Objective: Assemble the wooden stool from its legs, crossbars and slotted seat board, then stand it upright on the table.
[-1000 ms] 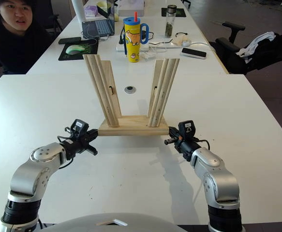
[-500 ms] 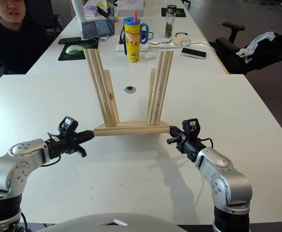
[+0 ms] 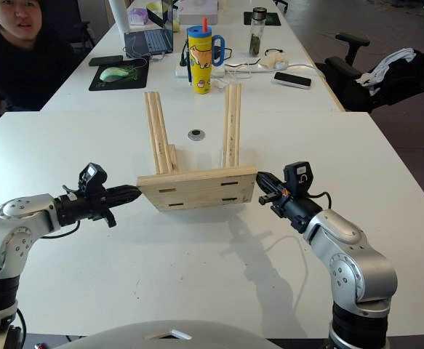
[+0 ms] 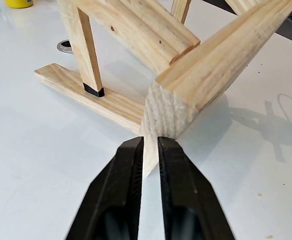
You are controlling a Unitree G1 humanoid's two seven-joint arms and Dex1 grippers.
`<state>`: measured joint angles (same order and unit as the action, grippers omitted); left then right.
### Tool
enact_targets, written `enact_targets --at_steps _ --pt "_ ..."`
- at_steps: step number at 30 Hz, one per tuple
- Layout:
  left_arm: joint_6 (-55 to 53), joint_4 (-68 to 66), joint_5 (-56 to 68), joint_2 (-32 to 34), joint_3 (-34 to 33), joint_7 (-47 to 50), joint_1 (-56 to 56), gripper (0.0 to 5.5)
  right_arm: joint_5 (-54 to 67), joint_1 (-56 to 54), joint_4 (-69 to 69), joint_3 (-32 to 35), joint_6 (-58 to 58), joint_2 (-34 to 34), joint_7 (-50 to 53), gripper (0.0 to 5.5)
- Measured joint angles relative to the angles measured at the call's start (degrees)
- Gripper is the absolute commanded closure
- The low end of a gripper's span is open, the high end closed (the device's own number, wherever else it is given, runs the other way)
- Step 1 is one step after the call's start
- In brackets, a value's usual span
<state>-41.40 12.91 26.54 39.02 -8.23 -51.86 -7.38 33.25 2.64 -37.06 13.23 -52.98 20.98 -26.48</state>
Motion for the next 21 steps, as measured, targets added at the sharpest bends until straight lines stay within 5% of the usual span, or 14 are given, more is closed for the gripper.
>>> enact_targets --at_steps 12,21 --pt "14.2 -14.9 -2.3 6.2 1.7 -15.5 2.8 2.68 -2.6 8.7 17.0 0.9 16.2 14.5 -21.1 2.93" --pt "27.4 -26.0 -7.5 5.9 9.5 -24.7 -11.8 2.66 -3.6 4.8 22.3 -5.6 23.5 18.1 -32.7 2.54"
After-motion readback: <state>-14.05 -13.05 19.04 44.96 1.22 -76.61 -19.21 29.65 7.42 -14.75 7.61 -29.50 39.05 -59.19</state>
